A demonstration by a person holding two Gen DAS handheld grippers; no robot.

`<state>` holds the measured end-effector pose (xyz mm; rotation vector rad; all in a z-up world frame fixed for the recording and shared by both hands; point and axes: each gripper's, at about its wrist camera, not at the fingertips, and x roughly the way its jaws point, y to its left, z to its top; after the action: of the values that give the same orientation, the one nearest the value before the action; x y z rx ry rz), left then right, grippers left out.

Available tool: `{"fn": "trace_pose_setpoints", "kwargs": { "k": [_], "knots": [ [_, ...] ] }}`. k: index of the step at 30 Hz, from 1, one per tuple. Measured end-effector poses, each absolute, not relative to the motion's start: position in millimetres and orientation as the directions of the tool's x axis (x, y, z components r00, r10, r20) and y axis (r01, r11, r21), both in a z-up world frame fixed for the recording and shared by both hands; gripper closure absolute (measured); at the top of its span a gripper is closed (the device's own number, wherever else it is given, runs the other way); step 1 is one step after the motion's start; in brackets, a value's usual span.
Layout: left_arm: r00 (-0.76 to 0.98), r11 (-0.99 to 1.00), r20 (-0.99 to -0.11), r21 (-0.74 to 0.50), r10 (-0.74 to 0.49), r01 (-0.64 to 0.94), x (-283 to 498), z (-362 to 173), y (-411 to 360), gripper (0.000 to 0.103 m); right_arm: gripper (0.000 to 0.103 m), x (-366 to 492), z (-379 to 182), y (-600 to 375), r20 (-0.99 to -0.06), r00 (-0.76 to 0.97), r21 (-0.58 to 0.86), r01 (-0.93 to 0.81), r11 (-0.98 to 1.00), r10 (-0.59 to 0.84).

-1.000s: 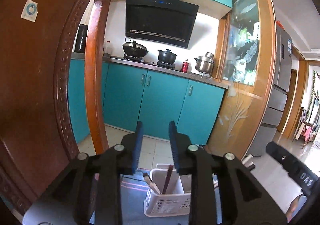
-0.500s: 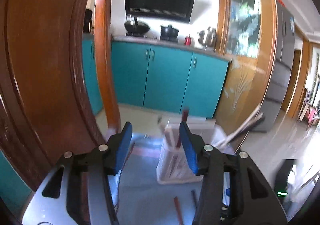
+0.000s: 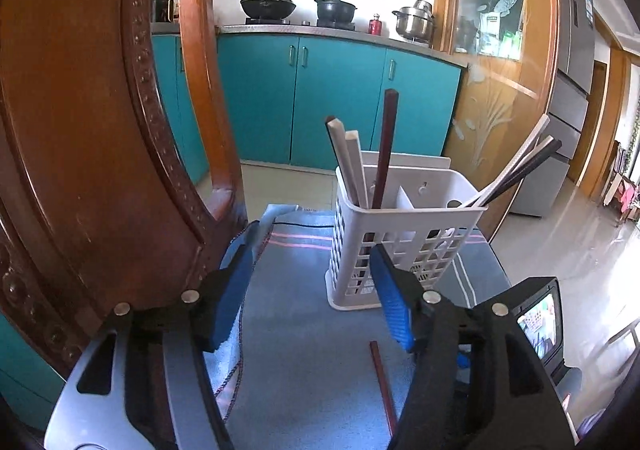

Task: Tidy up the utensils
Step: 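Lower the right gripper to the black chopstick and close on it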

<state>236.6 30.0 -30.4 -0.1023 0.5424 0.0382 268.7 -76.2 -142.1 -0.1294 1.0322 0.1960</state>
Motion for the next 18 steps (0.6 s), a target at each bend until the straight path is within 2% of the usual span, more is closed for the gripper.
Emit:
{"fn": "trace_pose_setpoints", "kwargs": {
  "k": [1, 10, 18],
  "knots": [
    [0.854, 0.994, -0.521, -0.089, 0.009, -0.065, 237.8, -30.5, 30.4, 0.041, 0.094, 267.6, -142.6, -75.4, -0.860, 0.498, -0.007, -0.222, 0.975, 0.107],
    [0.818, 0.997, -0.575, -0.065, 0.005, -0.051, 246.6, -44.8, 21.9, 0.039, 0.096, 249.9, -137.3, -104.9, -0.858, 0.505, 0.061, -0.080, 0.995, 0.093],
    [0.717, 0.999, -0.696, -0.040, -0.015, -0.018, 264.3, -81.5, 3.1, 0.037, 0.096, 248.0, -131.3, -122.5, -0.853, 0.517, 0.056, -0.047, 0.997, 0.072]
  ]
}}
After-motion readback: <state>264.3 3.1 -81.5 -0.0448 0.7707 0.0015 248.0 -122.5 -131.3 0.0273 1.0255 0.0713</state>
